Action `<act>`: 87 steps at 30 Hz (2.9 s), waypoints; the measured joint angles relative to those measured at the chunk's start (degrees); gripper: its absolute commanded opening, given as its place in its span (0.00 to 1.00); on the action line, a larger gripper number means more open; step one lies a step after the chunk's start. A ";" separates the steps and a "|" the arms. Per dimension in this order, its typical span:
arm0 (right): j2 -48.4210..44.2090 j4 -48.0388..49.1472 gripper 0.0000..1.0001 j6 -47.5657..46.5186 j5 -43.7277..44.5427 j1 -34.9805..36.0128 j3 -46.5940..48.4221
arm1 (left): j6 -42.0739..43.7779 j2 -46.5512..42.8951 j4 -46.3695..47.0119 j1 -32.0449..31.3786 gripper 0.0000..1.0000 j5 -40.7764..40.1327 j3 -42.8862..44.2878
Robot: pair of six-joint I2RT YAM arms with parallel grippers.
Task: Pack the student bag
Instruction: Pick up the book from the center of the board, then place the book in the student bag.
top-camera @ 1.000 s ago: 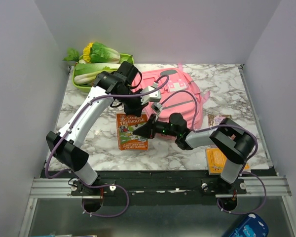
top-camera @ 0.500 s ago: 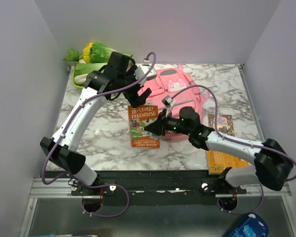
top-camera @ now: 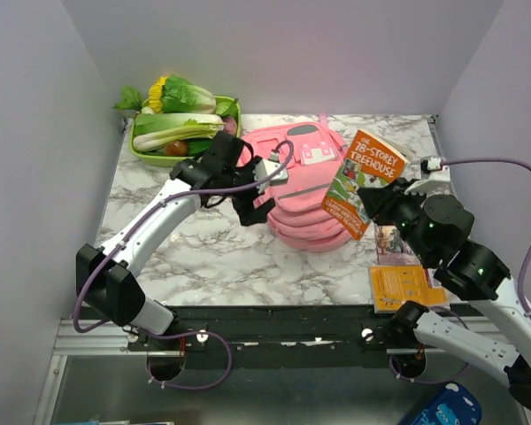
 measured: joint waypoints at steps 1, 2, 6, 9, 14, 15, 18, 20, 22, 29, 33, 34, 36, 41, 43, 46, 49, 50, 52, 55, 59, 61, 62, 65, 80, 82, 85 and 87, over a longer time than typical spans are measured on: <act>-1.18 -2.27 0.01 0.92 2.29 -0.33 0.07 | 0.52 0.09 0.96 -1.31 0.99 0.07 -2.12; -1.97 -4.61 0.01 1.81 3.93 -0.96 -0.09 | 1.29 0.37 2.01 -2.64 0.99 0.00 -4.15; -1.70 -11.34 0.01 5.55 6.05 -5.29 -3.17 | 4.63 3.67 6.08 -8.87 0.99 -1.77 -6.75; 0.15 -14.58 0.01 7.41 5.88 -8.44 -6.03 | 7.61 6.84 10.47 -13.49 0.99 -5.42 -6.91; 0.02 -17.57 0.01 8.83 4.92 -12.04 -8.61 | 10.25 10.34 19.85 -18.60 0.99 -15.87 -8.35; -0.61 -17.64 0.01 9.03 4.57 -12.63 -8.87 | 10.05 11.21 21.55 -18.99 0.99 -17.46 -8.07; -2.45 -17.77 0.01 9.66 3.37 -13.99 -9.35 | 8.31 15.45 26.53 -19.15 0.99 -23.02 -5.40; -3.04 -17.88 0.01 10.25 2.60 -14.60 -9.44 | 7.21 17.42 30.01 -19.06 0.99 -25.29 -4.52; -3.26 -18.12 0.01 10.75 1.97 -14.88 -9.46 | 6.64 18.45 32.06 -18.88 0.99 -26.80 -4.50; -4.74 -20.72 0.01 12.17 0.00 -14.97 -9.49 | 5.62 23.61 34.49 -19.37 0.29 -29.40 -2.82; -5.44 -21.92 0.01 12.92 -0.76 -14.97 -9.49 | 4.52 26.56 34.14 -19.45 0.00 -30.53 1.51; -5.49 -22.18 0.01 13.16 -0.94 -14.99 -9.49 | 4.50 26.80 33.57 -19.10 0.00 -30.91 2.69; -5.49 -22.62 0.01 13.57 -1.49 -15.17 -9.49 | 3.34 26.82 31.85 -18.25 0.00 -31.21 4.70; -4.85 -22.03 0.01 14.64 -3.37 -15.34 -10.95 | -0.17 25.73 28.13 -15.61 0.00 -30.32 8.52; -4.07 -21.20 0.01 15.28 -4.46 -15.34 -11.80 | -1.79 24.52 26.91 -14.49 0.00 -29.31 8.79; -2.47 -17.20 0.01 17.25 -7.23 -15.47 -14.43 | -5.22 22.40 24.65 -12.33 0.00 -26.93 9.49; -1.20 -11.65 0.01 20.00 -10.99 -15.58 -19.30 | -10.32 21.75 21.90 -9.94 0.00 -23.80 12.63; -0.92 -10.05 0.01 20.92 -12.37 -15.61 -21.00 | -12.11 21.75 21.46 -9.14 0.00 -22.71 13.70; -0.04 -7.23 0.01 22.82 -14.91 -15.61 -23.96 | -14.43 21.73 21.20 -8.00 0.00 -21.42 15.15; 1.73 -4.09 0.01 25.05 -17.44 -15.61 -26.16 | -17.86 21.11 20.61 -7.13 0.00 -19.39 15.65; 3.82 -0.50 0.01 26.71 -19.23 -15.69 -26.49 | -20.57 20.85 19.12 -6.99 0.00 -16.98 15.43; 5.38 1.18 0.01 27.08 -19.96 -16.06 -26.34 | -21.35 20.13 19.04 -6.95 0.00 -15.15 14.01; 6.40 1.86 0.01 27.21 -20.41 -16.46 -26.14 | -21.51 19.82 18.91 -6.93 0.00 -14.56 13.44; 9.86 4.48 0.01 28.20 -21.90 -17.90 -25.55 | -21.97 17.92 18.73 -6.88 0.00 -11.72 10.51; 20.09 37.88 0.01 40.59 -24.50 -24.92 -32.02 | -23.06 9.53 17.11 -6.88 0.00 -4.90 5.11; 23.80 41.75 0.01 41.27 -24.46 -24.57 -31.91 | -23.76 9.53 16.76 -6.84 0.00 -3.69 5.18; 28.87 44.59 0.25 41.57 -24.11 -23.12 -30.42 | -24.79 9.53 15.63 -6.84 0.00 -2.01 5.81; 31.61 44.44 0.72 40.76 -24.06 -22.14 -28.04 | -25.29 9.53 14.99 -6.75 0.00 -1.33 6.21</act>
